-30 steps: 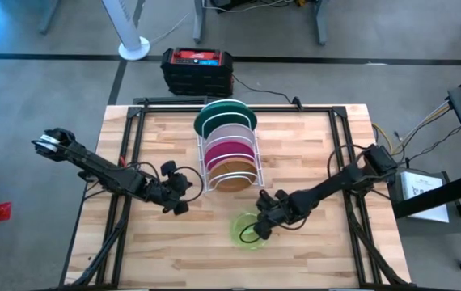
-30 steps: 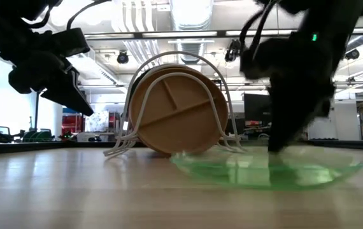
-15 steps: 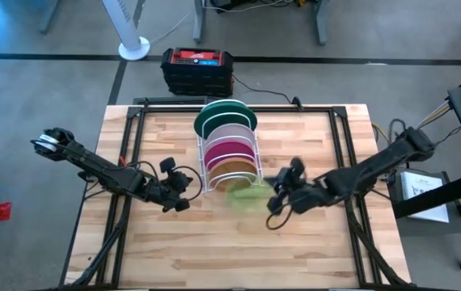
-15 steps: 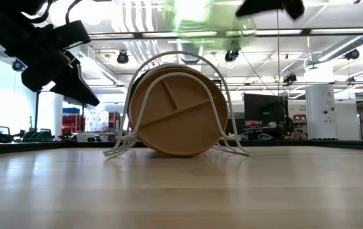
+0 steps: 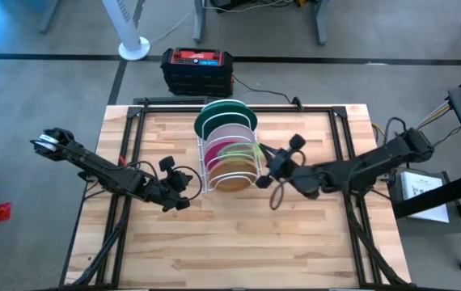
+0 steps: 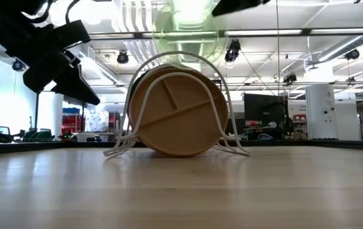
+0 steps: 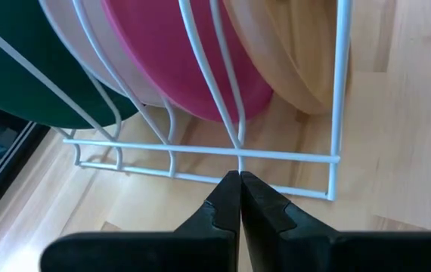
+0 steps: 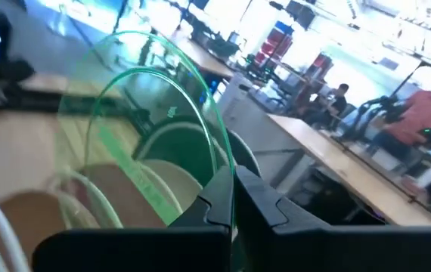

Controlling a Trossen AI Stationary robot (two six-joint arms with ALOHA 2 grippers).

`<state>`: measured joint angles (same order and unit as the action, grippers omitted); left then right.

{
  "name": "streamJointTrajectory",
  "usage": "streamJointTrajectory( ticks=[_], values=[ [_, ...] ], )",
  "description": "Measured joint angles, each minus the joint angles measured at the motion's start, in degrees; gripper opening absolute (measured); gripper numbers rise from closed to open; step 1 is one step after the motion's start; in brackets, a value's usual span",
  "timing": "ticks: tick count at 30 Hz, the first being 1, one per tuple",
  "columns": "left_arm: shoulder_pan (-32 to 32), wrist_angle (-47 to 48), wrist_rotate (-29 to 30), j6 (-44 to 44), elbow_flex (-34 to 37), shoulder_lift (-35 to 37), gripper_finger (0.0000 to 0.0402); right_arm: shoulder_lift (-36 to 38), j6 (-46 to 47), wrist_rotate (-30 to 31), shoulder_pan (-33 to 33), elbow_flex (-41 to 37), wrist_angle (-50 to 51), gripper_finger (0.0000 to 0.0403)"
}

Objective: Sort dishes
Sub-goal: Put the light green plate in the dish rack

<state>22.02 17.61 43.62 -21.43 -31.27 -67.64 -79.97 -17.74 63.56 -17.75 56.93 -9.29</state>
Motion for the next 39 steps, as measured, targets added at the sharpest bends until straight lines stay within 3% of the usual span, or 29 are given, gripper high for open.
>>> streamJointTrajectory(
  ticks=[21, 39],
  values=[
    [0.00, 0.71, 0.00, -0.02, 0.09, 0.02, 0.0000, -7.92, 1.53, -8.89, 2.12, -0.04, 3.86, 0.0000],
    [0.00, 0.96, -0.02, -0.09, 0.24, 0.02, 0.0000, -12.54, 3.16, -11.84, 4.41, -0.04, 6.07, 0.0000]
  ],
)
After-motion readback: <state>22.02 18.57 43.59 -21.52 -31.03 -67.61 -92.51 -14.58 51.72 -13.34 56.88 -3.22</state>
